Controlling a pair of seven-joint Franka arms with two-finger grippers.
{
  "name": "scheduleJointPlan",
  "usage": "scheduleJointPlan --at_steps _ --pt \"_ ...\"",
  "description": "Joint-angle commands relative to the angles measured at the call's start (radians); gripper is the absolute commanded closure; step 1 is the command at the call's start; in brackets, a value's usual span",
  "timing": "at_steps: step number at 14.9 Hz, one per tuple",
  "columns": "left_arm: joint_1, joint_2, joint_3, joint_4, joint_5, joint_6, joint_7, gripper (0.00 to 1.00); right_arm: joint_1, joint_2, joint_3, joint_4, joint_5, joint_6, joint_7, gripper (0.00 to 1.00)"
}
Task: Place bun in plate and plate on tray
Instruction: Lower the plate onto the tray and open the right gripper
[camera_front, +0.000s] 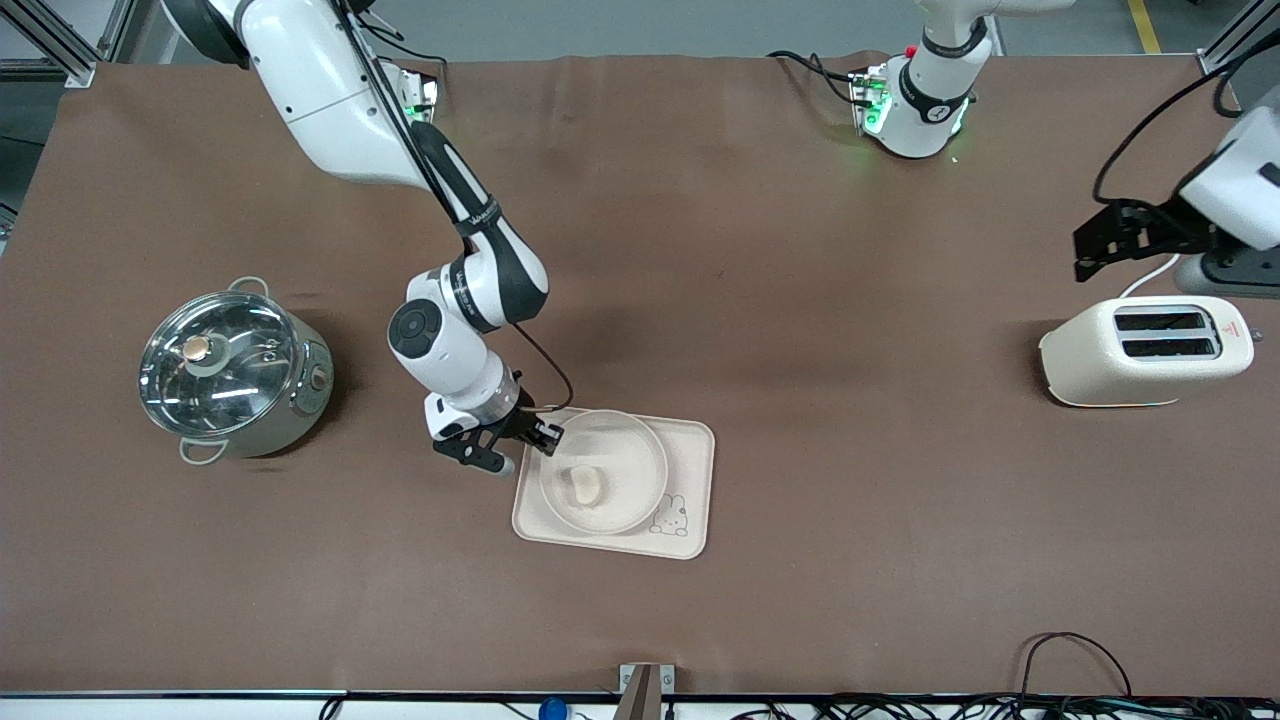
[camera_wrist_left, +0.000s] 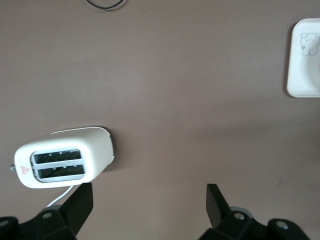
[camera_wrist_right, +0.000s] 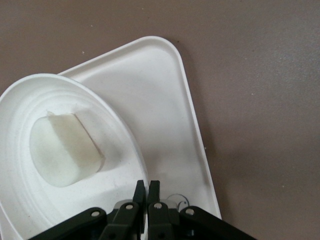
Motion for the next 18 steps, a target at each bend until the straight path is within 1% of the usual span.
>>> scheduleJointPlan --at_steps 1,2,4,7,9,11,12,18 --pt "0.015 -0.024 -0.038 -0.031 0.005 0.004 0.002 0.0 -0.006 0.025 0.012 0.023 0.01 0.005 -0.019 1.0" --pt "0.015 -0.042 -0.039 -0.031 0.017 0.014 0.006 0.0 -0.006 0.028 0.012 0.023 0.01 0.007 -0.021 1.0" --pt "0.019 -0.043 -0.039 -0.029 0.0 0.065 0.017 0.0 -0.006 0.037 0.012 0.033 0.013 0.007 -0.019 1.0" --pt "0.019 -0.041 -0.041 -0.043 -0.024 0.065 0.057 0.0 -0.007 0.072 0.012 0.082 0.013 0.007 -0.011 1.0" --pt "0.021 -0.035 -0.042 -0.039 -0.04 0.068 0.037 0.0 -0.007 0.083 0.012 0.092 0.013 0.007 -0.011 1.0" --pt "0.022 -0.03 -0.036 -0.04 -0.085 0.071 0.005 0.0 -0.007 0.085 0.012 0.096 0.013 0.007 -0.011 1.0" --pt "0.022 -0.03 -0.033 -0.04 -0.084 0.073 -0.003 0.0 -0.01 0.085 0.012 0.096 0.013 0.007 -0.011 0.98" --pt "0.113 -0.026 -0.033 -0.04 -0.081 0.071 0.023 0.0 -0.033 0.085 0.012 0.097 0.013 0.007 -0.019 0.96"
